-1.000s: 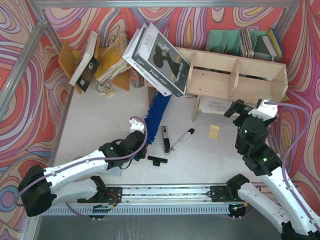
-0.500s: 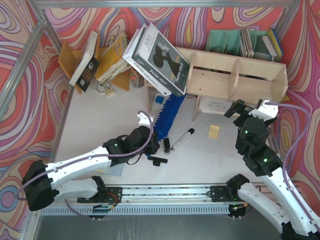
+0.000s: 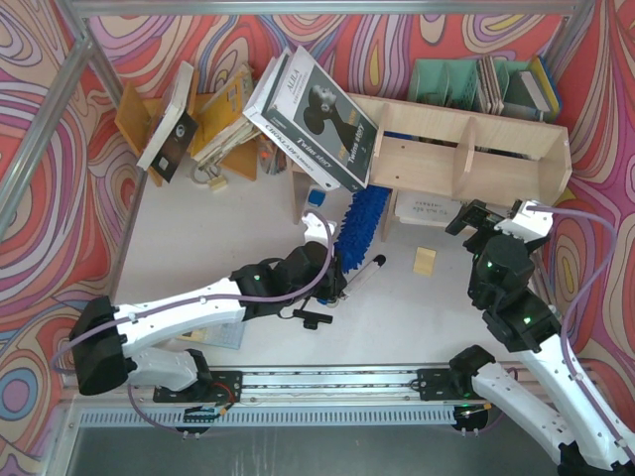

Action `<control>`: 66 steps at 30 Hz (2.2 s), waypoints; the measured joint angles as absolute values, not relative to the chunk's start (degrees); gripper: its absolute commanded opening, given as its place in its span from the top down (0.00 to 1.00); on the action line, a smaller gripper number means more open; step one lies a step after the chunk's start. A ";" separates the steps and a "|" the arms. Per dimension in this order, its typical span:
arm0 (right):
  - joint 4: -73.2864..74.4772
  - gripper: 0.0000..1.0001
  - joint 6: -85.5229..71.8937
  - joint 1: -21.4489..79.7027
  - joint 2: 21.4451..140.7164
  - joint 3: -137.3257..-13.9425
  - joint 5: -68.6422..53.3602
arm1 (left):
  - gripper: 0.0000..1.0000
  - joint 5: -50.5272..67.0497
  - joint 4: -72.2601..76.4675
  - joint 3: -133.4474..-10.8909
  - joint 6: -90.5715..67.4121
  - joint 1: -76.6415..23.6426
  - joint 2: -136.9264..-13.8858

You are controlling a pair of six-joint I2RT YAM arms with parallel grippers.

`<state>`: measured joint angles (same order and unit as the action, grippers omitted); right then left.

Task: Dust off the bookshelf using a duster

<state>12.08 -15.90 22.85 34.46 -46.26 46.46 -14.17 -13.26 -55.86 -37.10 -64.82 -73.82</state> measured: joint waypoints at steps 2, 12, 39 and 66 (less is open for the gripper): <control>12.08 0.01 -15.90 22.85 34.52 -46.26 46.44 | 1.00 -14.17 -12.86 -55.90 -37.34 -64.95 -75.26; 12.05 0.01 -15.90 22.85 34.63 -46.00 46.41 | 1.00 -13.98 -10.76 -55.90 -40.34 -65.01 -82.61; 12.05 0.01 -15.97 22.85 34.61 -45.74 46.41 | 1.00 -14.22 -10.13 -55.11 -42.19 -65.06 -77.71; 12.05 0.01 -16.29 22.85 34.52 -45.74 46.41 | 1.00 -11.09 -15.18 -62.13 -41.98 -65.19 -91.02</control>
